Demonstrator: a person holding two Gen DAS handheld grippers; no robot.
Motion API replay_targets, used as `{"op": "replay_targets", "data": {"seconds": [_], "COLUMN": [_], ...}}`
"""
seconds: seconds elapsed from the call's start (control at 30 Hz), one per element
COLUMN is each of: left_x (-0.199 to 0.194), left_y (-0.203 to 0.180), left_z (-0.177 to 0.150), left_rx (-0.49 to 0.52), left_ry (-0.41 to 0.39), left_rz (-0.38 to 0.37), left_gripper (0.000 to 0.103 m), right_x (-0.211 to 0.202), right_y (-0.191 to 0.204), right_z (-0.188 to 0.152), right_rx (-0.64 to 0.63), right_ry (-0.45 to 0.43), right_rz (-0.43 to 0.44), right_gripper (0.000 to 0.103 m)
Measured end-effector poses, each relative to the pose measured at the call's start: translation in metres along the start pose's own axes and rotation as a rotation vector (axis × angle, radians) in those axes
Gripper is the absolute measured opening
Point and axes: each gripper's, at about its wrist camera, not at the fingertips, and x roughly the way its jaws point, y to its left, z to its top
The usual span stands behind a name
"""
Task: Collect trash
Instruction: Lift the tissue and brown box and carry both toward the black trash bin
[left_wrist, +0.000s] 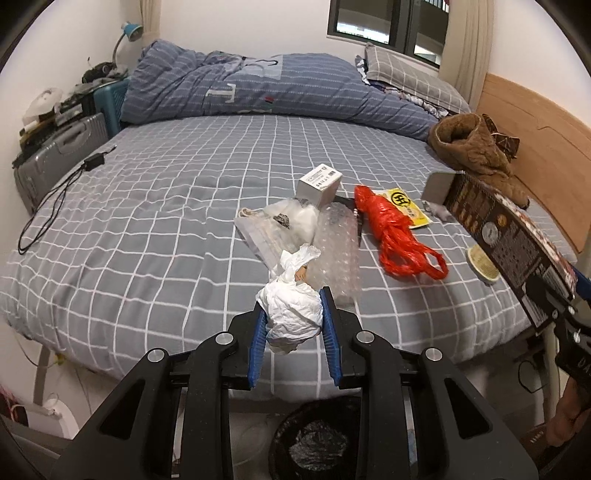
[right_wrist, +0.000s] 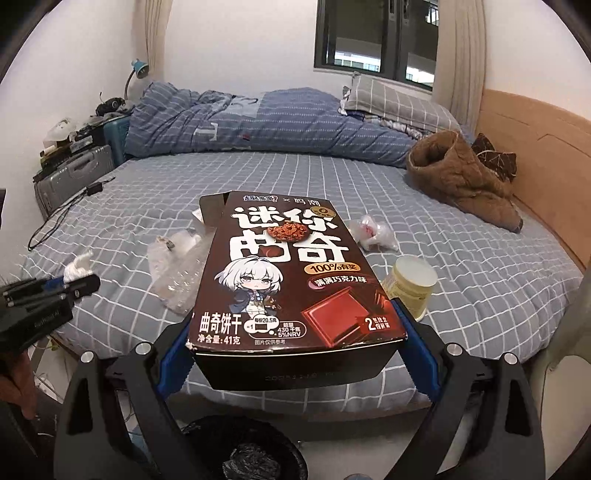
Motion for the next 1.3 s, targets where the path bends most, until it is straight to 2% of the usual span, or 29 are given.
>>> {"op": "replay_targets", "data": {"seconds": [0.33,0.77,1.3], "left_x": [-0.045,-0.083,-0.089], "left_y": [-0.006,-0.019,-0.011], "left_z": [-0.027,-0.062,-0.101], "left_rx": [-0.012,0.013,-0.015], "left_ry": [0.012,0.019,0.065], "left_rz": [-0.015,-0.029,-0.036], "left_gripper": [0.026,0.027,0.026], "right_x": [-0.050,-0.102,-0.119], "right_y": [0.002,0.010,0.027], "right_z": [-0.020,-0.051,-0.090], "right_rx": [0.017,0.010,-0.020], "right_ry": [0.024,0.032,0.082], "right_rz": [0.000,-0.004,0.012], "right_gripper": [0.090,0.090,0.090]}}
